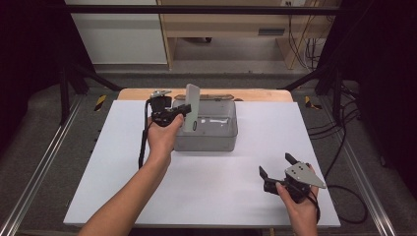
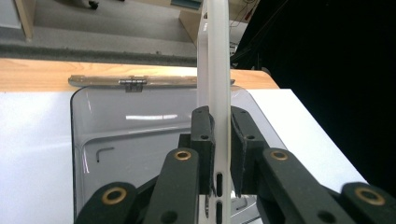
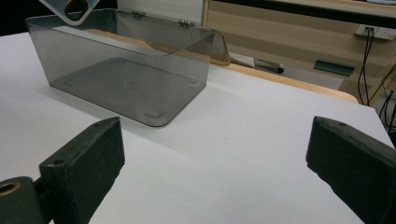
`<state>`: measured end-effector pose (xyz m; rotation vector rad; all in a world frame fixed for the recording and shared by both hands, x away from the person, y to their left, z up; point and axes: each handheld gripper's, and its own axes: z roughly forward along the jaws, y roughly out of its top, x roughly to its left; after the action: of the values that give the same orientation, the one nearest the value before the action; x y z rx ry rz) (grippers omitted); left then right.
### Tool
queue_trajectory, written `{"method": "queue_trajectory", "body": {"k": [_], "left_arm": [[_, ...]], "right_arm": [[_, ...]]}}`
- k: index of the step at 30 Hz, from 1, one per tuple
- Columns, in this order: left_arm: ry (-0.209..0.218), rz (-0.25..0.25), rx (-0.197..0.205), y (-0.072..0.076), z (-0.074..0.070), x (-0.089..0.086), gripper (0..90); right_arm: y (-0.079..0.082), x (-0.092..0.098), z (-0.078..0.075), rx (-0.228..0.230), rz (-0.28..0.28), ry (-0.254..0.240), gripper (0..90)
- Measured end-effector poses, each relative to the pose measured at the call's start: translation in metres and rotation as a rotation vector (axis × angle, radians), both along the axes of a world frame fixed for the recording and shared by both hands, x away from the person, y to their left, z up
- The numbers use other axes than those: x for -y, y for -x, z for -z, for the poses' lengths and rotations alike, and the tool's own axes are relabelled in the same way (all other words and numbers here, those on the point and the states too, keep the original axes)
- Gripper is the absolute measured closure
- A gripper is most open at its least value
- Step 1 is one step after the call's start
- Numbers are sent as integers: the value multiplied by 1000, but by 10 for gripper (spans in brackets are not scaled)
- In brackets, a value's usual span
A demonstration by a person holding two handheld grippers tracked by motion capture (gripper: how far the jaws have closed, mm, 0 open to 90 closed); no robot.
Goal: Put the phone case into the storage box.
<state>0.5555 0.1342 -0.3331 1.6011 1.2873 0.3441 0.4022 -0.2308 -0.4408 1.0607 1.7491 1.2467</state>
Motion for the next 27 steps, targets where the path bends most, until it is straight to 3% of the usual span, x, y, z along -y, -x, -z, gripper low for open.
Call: {"method": "queue_trajectory", "body": {"k": [19,27], "left_arm": [[-5,-10,-54,-13,16,8,810],[-39,-14,-87,-23,31,16,811]], "right_arm": [[0,0,0,-3,-7,-8,47],[1,-1,0,-4,-19,-10,46]]}}
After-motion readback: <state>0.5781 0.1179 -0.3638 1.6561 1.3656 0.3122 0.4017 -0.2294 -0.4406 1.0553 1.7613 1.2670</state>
